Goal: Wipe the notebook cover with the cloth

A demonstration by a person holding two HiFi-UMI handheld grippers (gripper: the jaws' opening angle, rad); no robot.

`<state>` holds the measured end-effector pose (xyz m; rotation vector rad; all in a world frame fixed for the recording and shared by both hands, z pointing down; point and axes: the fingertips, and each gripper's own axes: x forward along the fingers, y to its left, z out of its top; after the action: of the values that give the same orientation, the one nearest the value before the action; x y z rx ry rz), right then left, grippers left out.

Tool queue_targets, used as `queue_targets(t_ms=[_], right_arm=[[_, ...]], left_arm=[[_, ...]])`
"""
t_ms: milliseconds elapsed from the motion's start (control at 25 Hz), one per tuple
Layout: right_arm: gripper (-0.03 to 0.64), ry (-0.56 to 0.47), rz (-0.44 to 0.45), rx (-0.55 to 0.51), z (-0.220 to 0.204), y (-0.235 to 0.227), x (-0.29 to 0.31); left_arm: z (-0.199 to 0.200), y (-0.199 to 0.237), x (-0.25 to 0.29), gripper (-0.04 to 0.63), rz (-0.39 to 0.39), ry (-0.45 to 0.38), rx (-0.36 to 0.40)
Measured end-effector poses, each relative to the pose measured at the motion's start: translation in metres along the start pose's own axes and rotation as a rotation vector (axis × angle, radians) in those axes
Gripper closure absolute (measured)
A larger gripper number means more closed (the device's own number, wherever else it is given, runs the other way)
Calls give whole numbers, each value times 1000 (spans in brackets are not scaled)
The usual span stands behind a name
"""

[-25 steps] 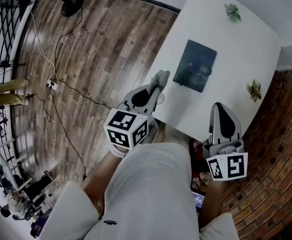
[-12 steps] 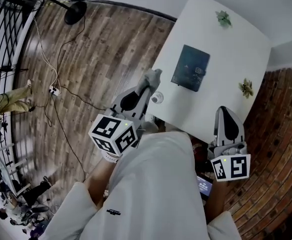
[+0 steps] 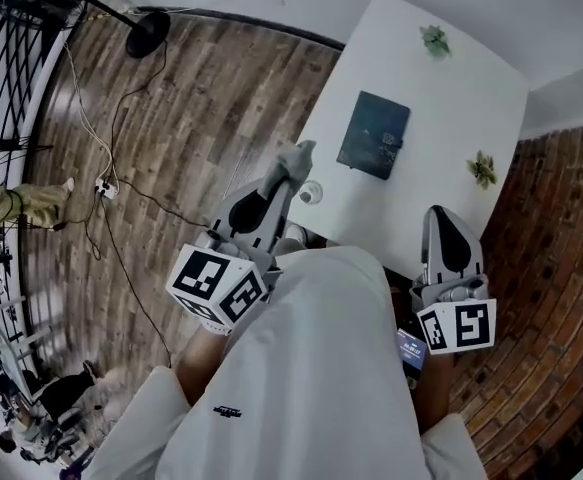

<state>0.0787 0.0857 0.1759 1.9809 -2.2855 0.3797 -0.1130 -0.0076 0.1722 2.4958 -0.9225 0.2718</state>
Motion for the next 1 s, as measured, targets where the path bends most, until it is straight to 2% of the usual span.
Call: queue_targets(t_ms=[240,1000], right_arm=[[614,-1,-9,-18,6,1,1],[615,26,34,-41,0,7,12]], left_arm=[[5,-3,-3,566,-5,-15,-17],[5,-10,7,566,-21,-15,-7]])
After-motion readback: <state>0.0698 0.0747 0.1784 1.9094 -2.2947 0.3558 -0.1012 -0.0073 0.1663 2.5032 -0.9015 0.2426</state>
